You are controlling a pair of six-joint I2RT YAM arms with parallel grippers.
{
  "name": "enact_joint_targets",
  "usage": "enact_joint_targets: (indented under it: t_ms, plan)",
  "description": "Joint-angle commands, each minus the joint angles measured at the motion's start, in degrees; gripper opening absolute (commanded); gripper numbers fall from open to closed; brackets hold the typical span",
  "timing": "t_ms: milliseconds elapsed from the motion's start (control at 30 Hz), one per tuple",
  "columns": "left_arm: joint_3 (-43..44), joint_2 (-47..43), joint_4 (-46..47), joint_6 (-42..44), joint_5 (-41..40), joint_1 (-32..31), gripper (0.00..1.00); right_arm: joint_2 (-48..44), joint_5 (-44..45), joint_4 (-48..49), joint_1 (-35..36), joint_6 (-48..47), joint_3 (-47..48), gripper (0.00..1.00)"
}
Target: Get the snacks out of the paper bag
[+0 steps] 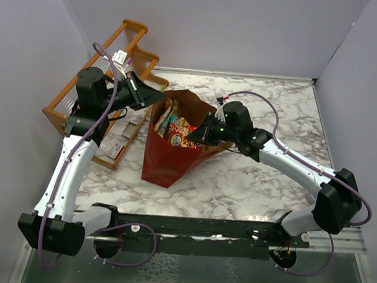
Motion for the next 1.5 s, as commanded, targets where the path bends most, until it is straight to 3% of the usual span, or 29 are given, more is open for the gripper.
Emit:
enact_joint_targets:
  t_ms: [0, 167, 700, 867, 1100, 1367, 1467]
  plan:
    - [7.3, -0.5, -6.4, 10.5, -4.7, 0.2, 0.00, -3.2, 1.2, 5.4, 0.4, -0.6, 3.6, 0.01]
    - [11.9, -0.1, -13.1, 19.0, -8.5, 0.2, 0.00, -4.5, 3.8, 5.2, 0.4, -2.4, 6.7, 0.01]
    - [18.8, 0.4, -19.1, 35.7, -20.4, 0.1, 0.00, -6.6, 6.0, 6.3, 0.4, -6.1, 10.1, 0.01]
    - [25.0, 4.0, -21.8, 39.7, -26.7, -4.1, 0.00, -6.0, 5.5, 8.1, 0.4, -6.5, 10.0, 0.01]
    - [22.6, 1.9, -18.8, 39.8, -24.7, -4.2, 0.00, -8.1, 4.5, 9.1, 0.4, -6.6, 6.6, 0.01]
    - [8.8, -5.9, -9.2, 31.3, -10.8, -4.2, 0.00, -11.9, 7.0, 7.4, 0.4, -9.0, 5.9, 0.01]
    - [7.2, -6.9, -7.9, 29.2, -9.3, -4.3, 0.00, -13.7, 8.2, 6.6, 0.4, -9.5, 5.5, 0.01]
